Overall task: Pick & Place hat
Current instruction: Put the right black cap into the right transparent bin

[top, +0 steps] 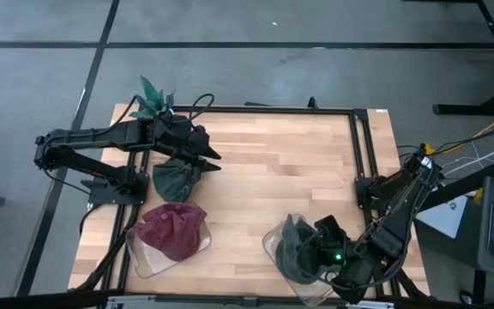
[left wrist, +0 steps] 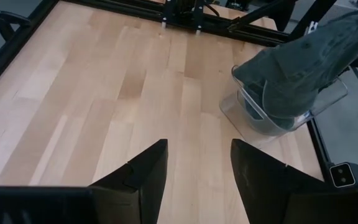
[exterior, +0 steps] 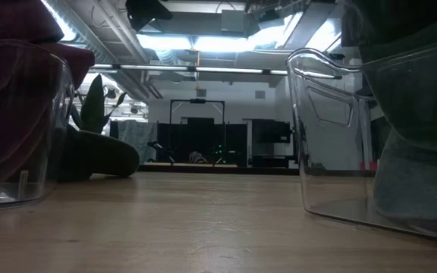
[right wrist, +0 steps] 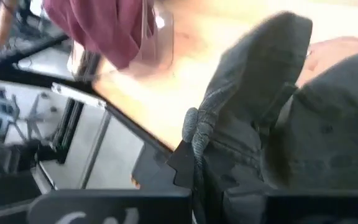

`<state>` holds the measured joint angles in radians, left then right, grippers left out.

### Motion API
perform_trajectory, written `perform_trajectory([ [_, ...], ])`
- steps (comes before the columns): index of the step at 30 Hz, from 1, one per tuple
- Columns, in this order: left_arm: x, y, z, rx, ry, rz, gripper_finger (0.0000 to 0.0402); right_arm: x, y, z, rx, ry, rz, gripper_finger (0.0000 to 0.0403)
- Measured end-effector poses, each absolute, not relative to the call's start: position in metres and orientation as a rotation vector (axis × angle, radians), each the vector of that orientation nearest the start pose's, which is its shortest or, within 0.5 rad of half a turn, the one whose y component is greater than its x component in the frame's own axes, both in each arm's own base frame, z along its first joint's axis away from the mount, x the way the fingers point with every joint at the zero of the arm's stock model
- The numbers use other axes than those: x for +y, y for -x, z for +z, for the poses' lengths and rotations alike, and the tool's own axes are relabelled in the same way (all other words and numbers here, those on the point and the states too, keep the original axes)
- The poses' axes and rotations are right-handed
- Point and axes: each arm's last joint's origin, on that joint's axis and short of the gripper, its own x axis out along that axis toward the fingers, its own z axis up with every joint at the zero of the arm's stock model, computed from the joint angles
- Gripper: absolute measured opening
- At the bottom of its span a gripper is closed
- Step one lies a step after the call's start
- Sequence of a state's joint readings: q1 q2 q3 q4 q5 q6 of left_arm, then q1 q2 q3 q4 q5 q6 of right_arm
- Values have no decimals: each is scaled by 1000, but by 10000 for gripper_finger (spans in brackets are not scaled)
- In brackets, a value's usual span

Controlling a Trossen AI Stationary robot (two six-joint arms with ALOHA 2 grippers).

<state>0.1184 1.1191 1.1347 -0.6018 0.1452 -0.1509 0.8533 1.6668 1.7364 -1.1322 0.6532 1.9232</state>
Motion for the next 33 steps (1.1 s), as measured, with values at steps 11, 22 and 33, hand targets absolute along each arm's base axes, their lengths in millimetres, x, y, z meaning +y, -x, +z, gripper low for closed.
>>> perform_trajectory([
  [11,23,-228,352,583,216,15,173,241,-227,368,485,-1096,-534,5],
  [22,23,-228,352,582,217,16,172,260,-223,344,594,-1085,-591,5],
  [33,23,-228,352,582,217,21,173,270,-224,327,587,-1072,-656,5],
])
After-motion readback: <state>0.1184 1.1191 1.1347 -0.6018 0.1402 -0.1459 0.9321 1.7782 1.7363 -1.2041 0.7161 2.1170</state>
